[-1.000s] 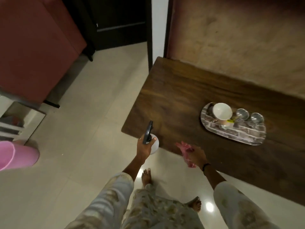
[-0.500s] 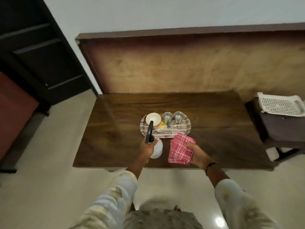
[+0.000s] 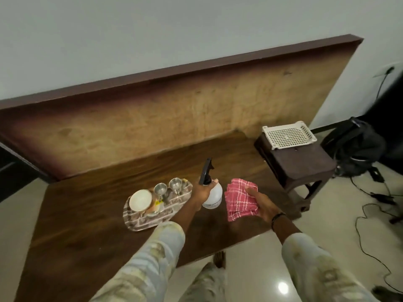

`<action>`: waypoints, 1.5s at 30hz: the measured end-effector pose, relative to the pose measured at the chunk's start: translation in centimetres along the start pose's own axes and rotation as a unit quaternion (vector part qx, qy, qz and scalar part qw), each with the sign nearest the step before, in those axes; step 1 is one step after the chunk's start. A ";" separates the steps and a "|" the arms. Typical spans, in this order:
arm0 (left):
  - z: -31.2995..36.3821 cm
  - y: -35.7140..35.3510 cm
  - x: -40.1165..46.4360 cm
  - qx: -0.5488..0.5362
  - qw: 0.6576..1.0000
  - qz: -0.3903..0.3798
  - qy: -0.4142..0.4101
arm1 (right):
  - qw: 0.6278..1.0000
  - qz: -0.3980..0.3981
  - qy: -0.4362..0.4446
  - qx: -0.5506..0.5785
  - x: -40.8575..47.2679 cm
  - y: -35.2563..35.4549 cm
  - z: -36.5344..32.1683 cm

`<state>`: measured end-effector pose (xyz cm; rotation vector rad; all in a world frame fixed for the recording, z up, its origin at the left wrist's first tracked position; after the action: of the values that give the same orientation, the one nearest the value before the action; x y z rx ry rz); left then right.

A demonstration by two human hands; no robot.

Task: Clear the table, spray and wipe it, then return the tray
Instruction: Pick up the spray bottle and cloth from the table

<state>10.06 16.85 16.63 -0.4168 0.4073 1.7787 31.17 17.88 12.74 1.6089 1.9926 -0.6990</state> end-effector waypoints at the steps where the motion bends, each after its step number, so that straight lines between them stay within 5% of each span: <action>1: 0.8 -1.2 1.2 -0.001 1.000 -0.010 -0.001 | 1.000 0.018 0.002 -0.003 0.9 0.9 -0.9; 16: 8.0 -15.3 14.1 0.023 0.997 -0.068 -0.008 | 0.984 0.139 -0.089 0.059 13.4 13.9 -9.9; 27: 12.6 -29.8 21.0 0.033 0.998 -0.060 -0.001 | 0.970 0.215 -0.072 0.091 20.2 28.1 -15.1; 37: 13.3 -45.8 34.6 0.001 1.000 0.005 0.015 | 0.983 0.183 -0.013 0.028 33.5 41.2 -22.4; 45: 9.7 -51.2 43.5 0.006 0.999 0.039 -0.012 | 0.997 0.075 0.013 0.003 46.0 46.1 -22.1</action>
<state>48.99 70.30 1.34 -0.3763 0.4221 1.8538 66.41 74.30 -4.69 1.7565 1.8662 -0.6303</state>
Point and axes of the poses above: each hand's wrist, its own x-axis towards the middle knuckle, its own y-axis out of the back of the hand, z = x × y, the point moved 2 cm from there along x, towards the middle knuckle, and after that the axes turned 7 degrees about -x, right-handed, at the moved point
